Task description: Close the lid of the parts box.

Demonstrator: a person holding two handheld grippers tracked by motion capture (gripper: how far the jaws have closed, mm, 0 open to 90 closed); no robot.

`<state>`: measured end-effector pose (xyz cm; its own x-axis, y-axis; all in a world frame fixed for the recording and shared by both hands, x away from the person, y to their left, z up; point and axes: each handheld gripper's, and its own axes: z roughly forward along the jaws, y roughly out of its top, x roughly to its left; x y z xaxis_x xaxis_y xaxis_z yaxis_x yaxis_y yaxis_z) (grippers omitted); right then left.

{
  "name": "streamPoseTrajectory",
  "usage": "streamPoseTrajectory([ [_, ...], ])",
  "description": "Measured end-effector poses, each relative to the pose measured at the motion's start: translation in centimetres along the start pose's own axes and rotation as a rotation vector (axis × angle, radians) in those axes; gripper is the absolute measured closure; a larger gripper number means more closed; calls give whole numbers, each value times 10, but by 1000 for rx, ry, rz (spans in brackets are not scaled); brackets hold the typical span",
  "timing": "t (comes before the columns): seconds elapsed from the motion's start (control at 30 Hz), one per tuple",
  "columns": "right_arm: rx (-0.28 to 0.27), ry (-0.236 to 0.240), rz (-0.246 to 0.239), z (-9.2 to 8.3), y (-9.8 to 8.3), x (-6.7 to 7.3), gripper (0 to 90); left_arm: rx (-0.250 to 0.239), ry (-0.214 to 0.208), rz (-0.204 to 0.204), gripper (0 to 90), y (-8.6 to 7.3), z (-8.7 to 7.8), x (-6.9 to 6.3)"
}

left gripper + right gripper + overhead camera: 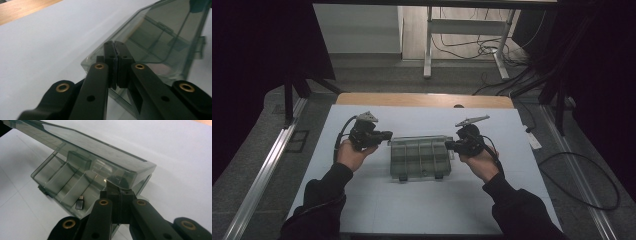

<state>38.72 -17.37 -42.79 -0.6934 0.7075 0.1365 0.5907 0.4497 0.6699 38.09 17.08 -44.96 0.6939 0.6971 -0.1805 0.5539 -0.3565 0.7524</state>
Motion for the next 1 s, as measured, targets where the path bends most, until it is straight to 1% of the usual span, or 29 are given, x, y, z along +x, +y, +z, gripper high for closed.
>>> streamPoseTrajectory([
  [0.27,11,14,-17,-4,-8,7,889,-12,-20,3,873,-4,-10,-13],
  [0.5,21,26,-26,-7,-15,11,889,-12,-39,0,870,-9,-13,-24],
  [0.7,27,42,-43,-8,-21,15,889,-5,-50,8,866,-12,-15,-33],
  [0.87,33,49,-49,-10,-24,18,888,4,-53,6,860,-16,-15,-36],
  [0.93,30,66,-58,-11,-26,20,886,9,-53,1,860,-18,-15,-38],
  [1.0,33,72,-67,-12,-27,22,886,14,-56,-3,860,-19,-14,-38],
])
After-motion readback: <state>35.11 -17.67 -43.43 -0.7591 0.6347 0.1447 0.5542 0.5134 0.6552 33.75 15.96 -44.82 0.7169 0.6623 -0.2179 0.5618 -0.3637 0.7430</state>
